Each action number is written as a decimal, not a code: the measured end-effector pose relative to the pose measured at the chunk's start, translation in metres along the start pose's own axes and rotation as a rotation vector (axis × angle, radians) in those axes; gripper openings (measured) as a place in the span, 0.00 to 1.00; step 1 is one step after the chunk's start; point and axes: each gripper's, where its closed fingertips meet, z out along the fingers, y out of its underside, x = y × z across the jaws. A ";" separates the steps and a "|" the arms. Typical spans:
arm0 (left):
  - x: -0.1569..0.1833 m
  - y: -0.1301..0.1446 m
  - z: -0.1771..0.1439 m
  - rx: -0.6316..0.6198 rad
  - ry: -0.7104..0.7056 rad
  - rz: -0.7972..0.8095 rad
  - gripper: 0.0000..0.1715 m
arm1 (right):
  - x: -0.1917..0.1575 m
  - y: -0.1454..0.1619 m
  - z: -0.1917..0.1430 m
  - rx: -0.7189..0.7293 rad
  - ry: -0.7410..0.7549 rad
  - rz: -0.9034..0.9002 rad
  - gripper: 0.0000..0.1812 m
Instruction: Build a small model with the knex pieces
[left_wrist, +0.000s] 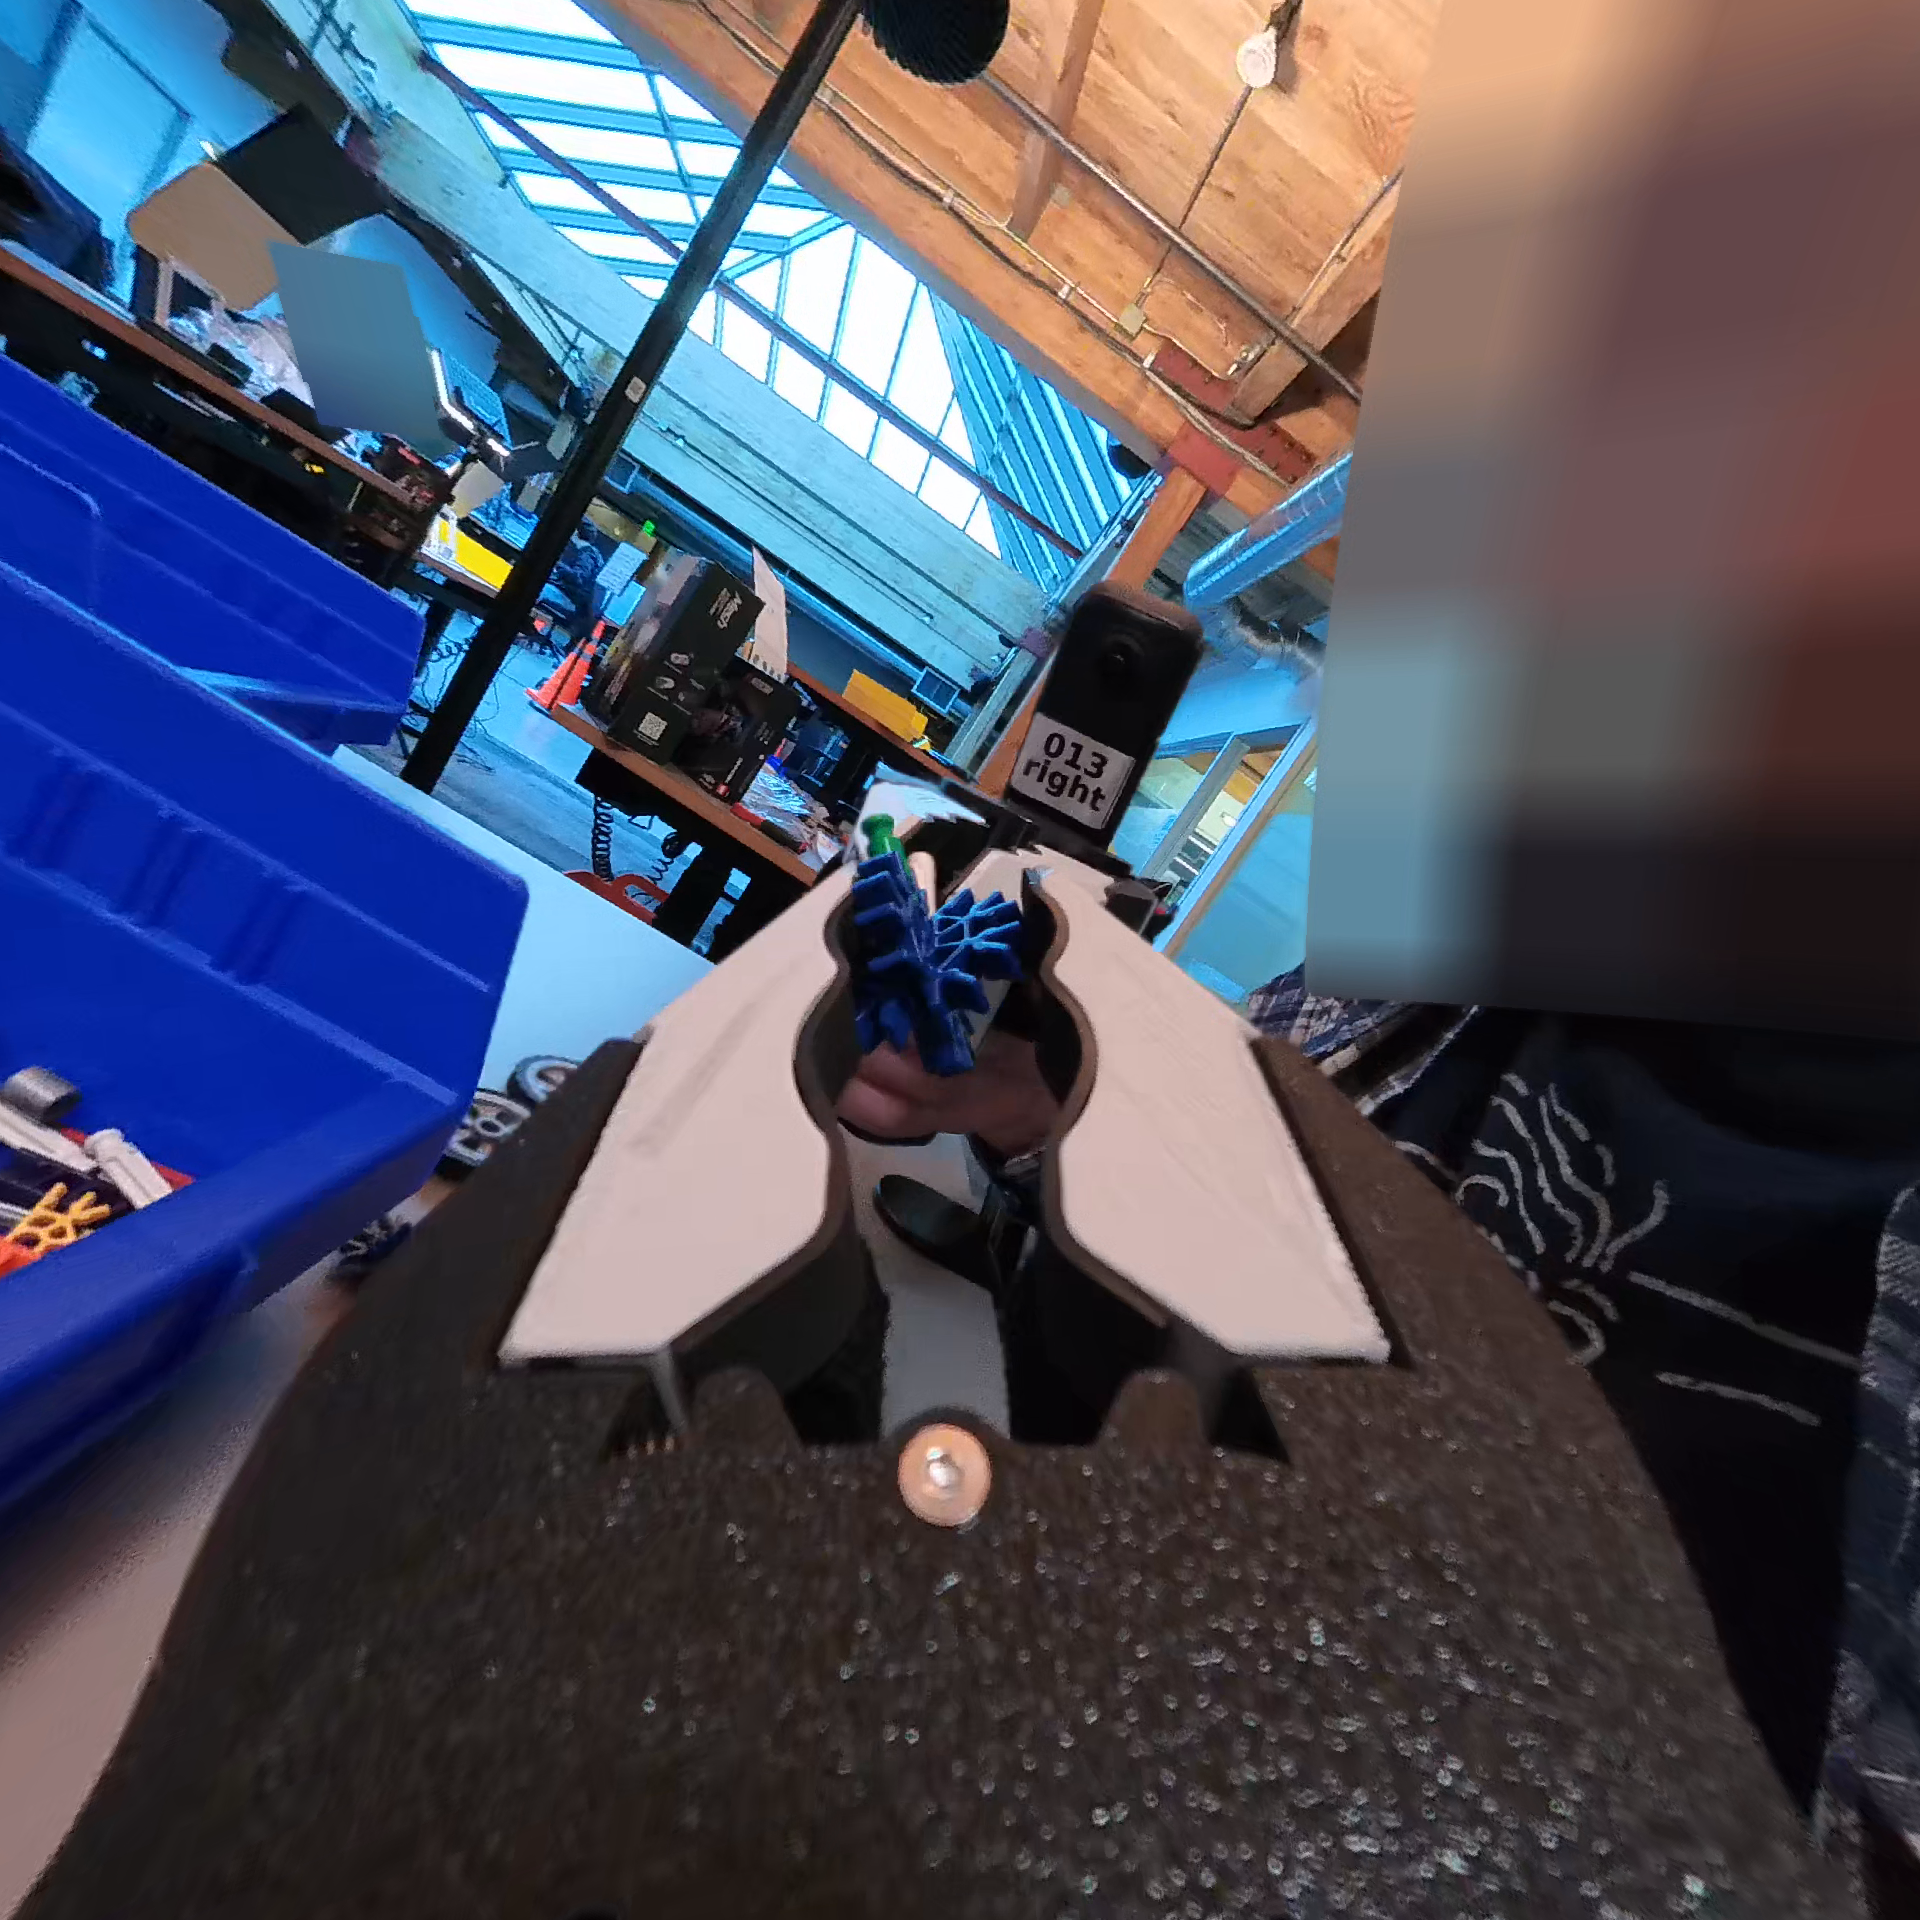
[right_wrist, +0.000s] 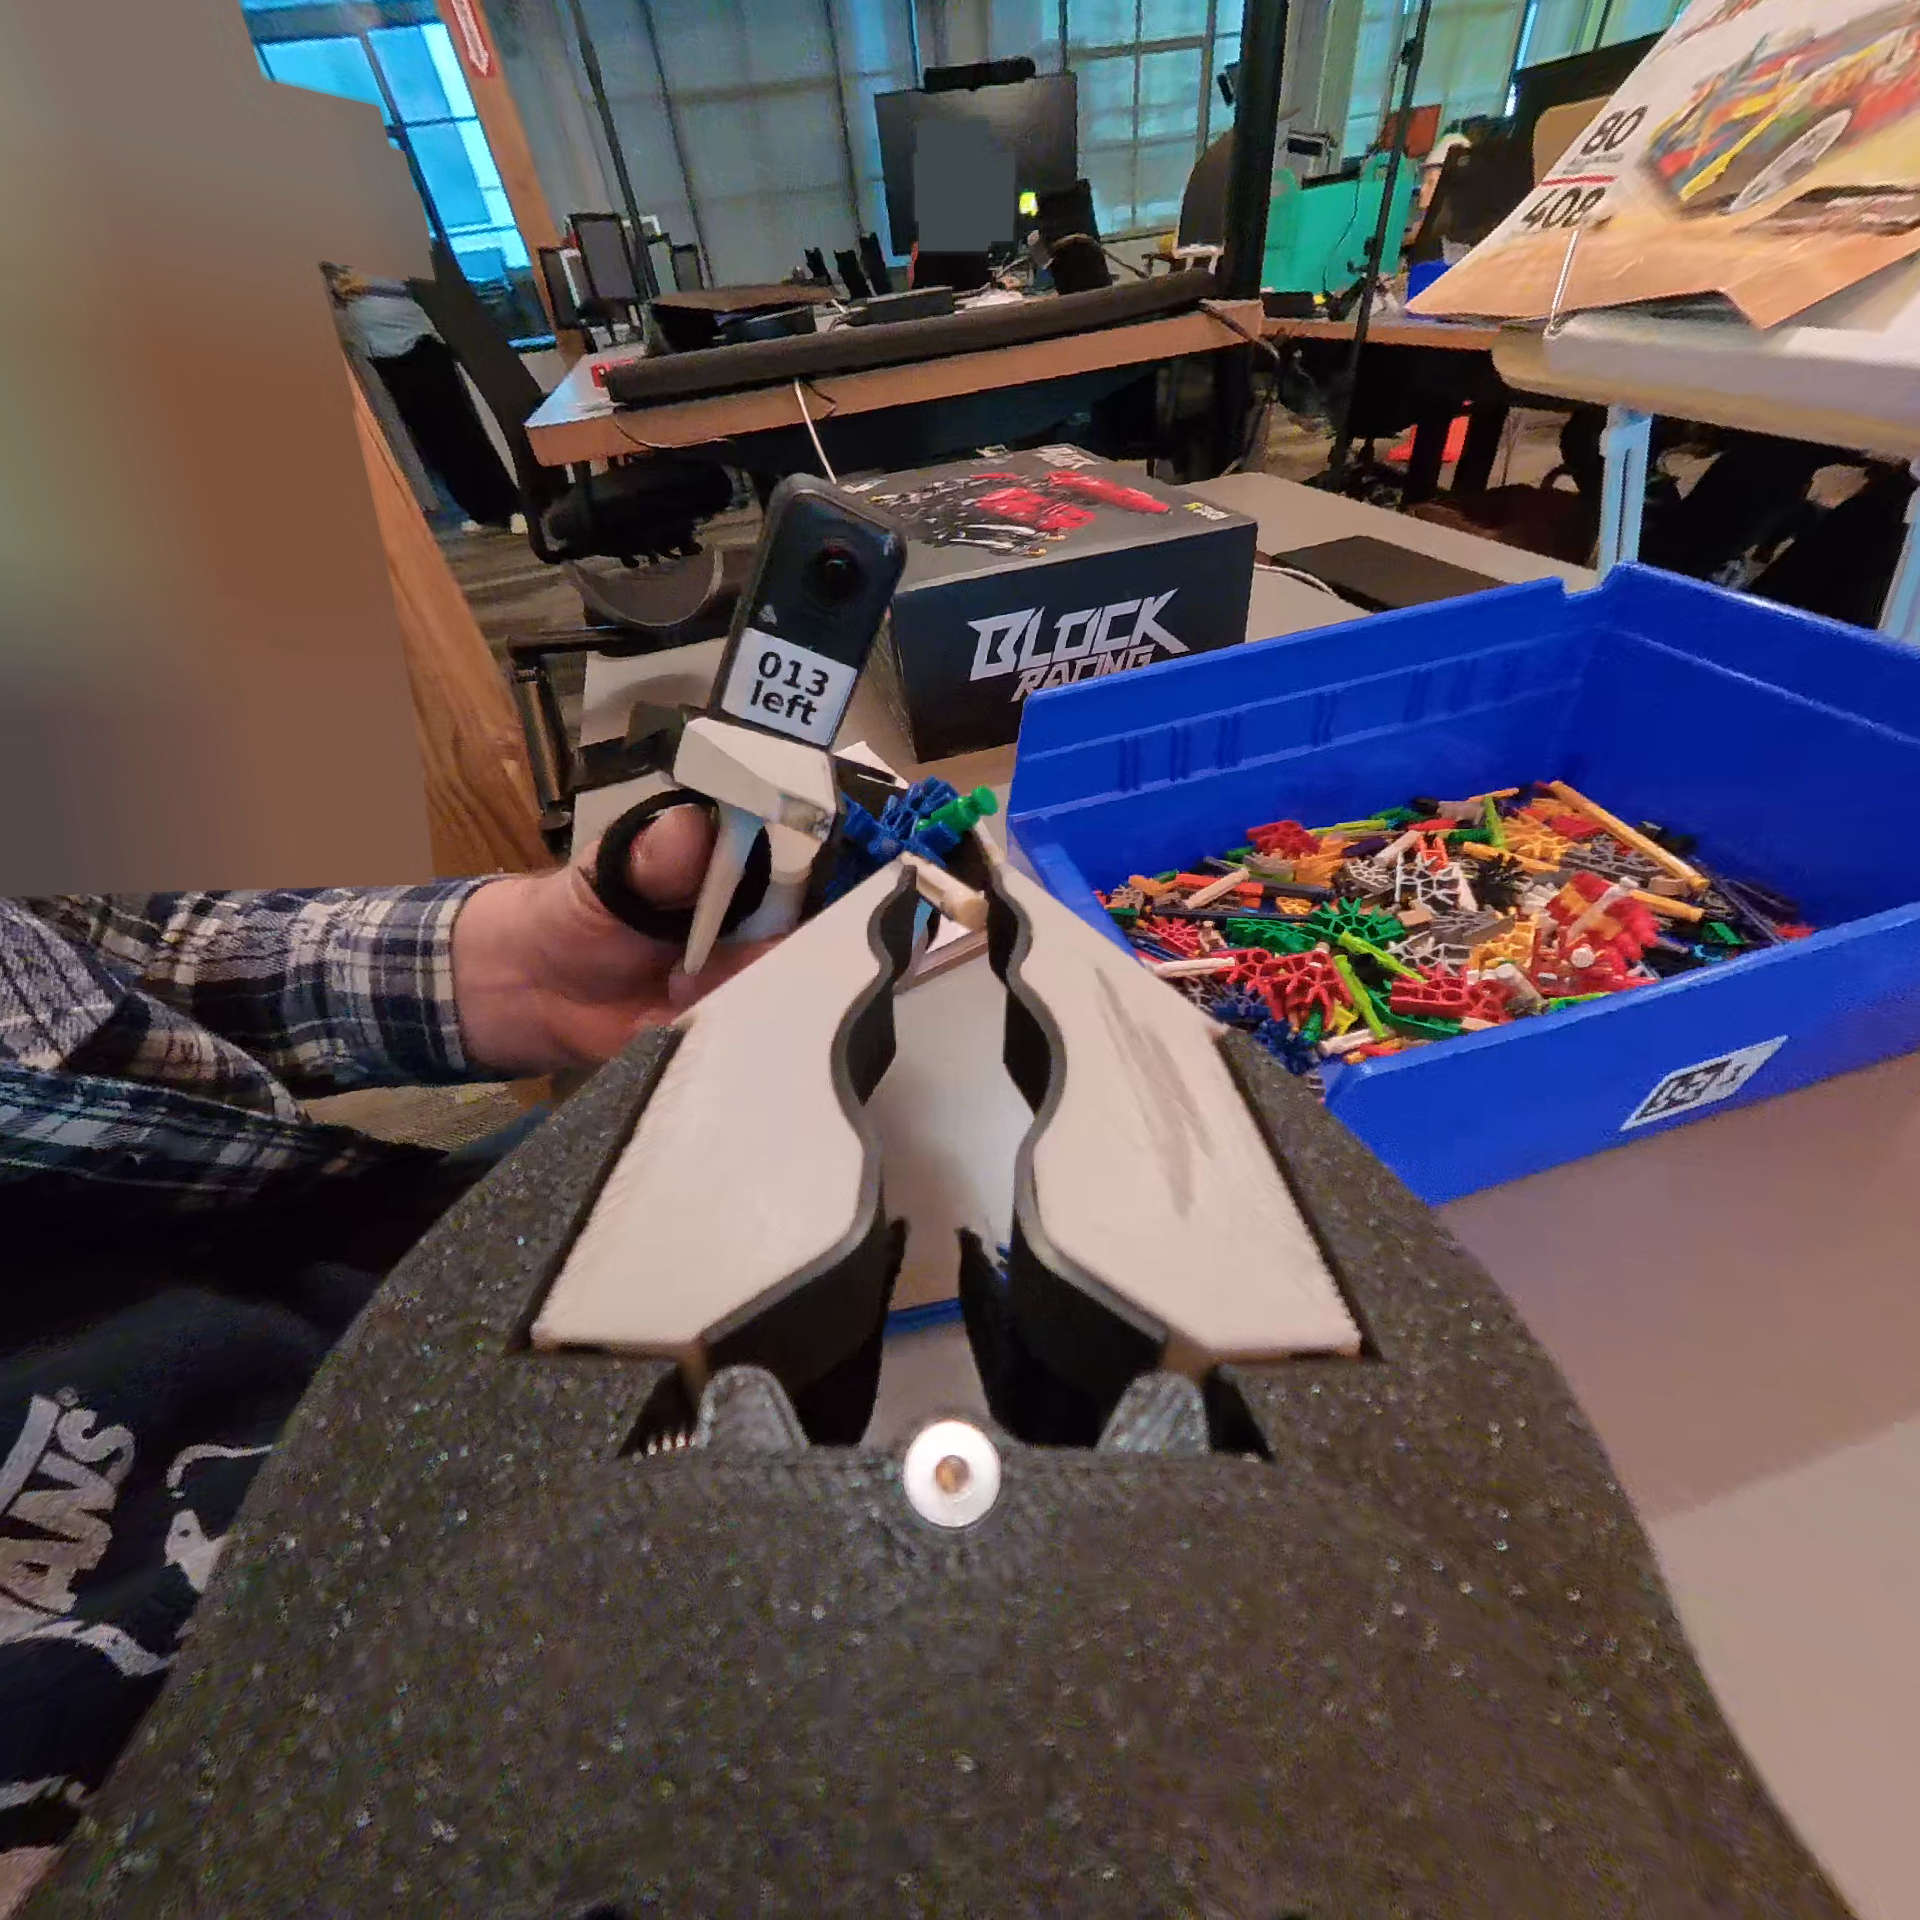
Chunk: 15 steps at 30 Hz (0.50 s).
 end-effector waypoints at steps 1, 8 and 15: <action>0.001 0.000 0.000 -0.003 0.002 0.020 0.15 | -0.001 0.000 0.000 0.006 -0.011 0.011 0.07; 0.001 0.003 0.001 -0.069 -0.058 0.214 0.17 | -0.013 -0.005 -0.003 0.040 -0.042 -0.070 0.03; -0.002 0.002 -0.004 -0.108 -0.080 0.260 0.21 | -0.012 -0.006 -0.005 0.049 0.002 -0.159 0.03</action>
